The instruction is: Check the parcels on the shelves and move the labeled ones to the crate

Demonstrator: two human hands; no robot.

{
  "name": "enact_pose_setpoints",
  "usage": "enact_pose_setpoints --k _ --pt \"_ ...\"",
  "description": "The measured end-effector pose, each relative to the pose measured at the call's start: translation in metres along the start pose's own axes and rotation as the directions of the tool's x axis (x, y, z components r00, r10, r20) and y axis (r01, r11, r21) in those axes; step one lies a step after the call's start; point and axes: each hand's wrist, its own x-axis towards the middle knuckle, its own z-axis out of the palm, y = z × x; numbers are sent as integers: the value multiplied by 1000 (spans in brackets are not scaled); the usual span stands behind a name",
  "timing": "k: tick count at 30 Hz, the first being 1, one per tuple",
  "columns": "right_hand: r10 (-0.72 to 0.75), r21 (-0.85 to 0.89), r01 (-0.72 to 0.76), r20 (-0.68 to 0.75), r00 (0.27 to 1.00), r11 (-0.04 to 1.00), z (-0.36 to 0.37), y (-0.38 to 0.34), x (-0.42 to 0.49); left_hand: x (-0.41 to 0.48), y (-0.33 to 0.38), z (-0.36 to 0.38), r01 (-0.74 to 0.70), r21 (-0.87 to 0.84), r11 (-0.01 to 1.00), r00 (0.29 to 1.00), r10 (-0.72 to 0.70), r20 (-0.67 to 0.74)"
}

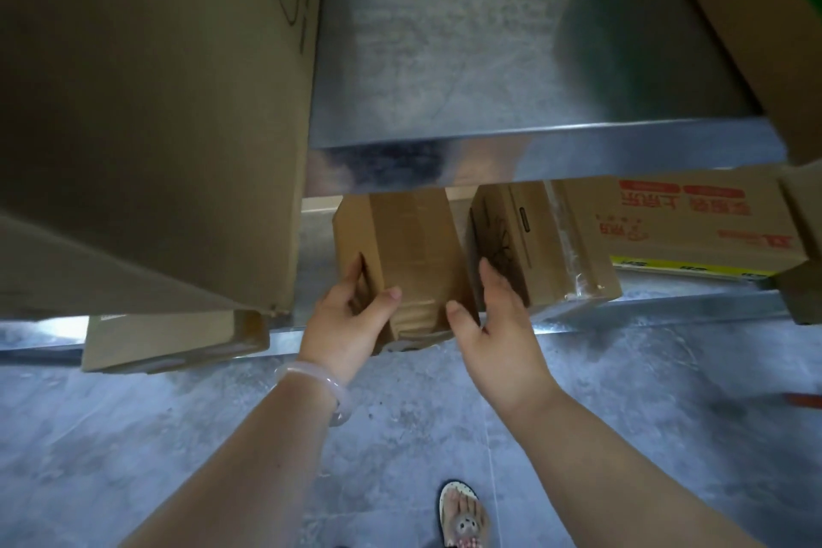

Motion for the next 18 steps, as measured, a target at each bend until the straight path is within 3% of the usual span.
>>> enact_pose_setpoints --k 2,5,9,12,16,18 --pt "57 135 -71 105 993 988 2 -2 -2 -7 1 -5 -93 86 992 994 97 -50" --pt "20 236 -46 111 994 971 8 -5 -7 -18 9 -9 -173 203 964 973 199 -115" --pt "3 330 -30 82 997 943 16 -13 -15 -27 19 -7 -90 346 934 991 118 -60" --pt "-58 282 29 95 994 959 20 -16 -22 -27 15 -7 16 267 964 999 -5 -42" --pt "-142 220 104 161 977 970 24 -14 -25 -30 14 -8 44 214 976 996 -28 -80" --pt "-158 173 126 183 970 977 24 -13 -25 -32 14 -12 49 105 993 994 -37 -105"
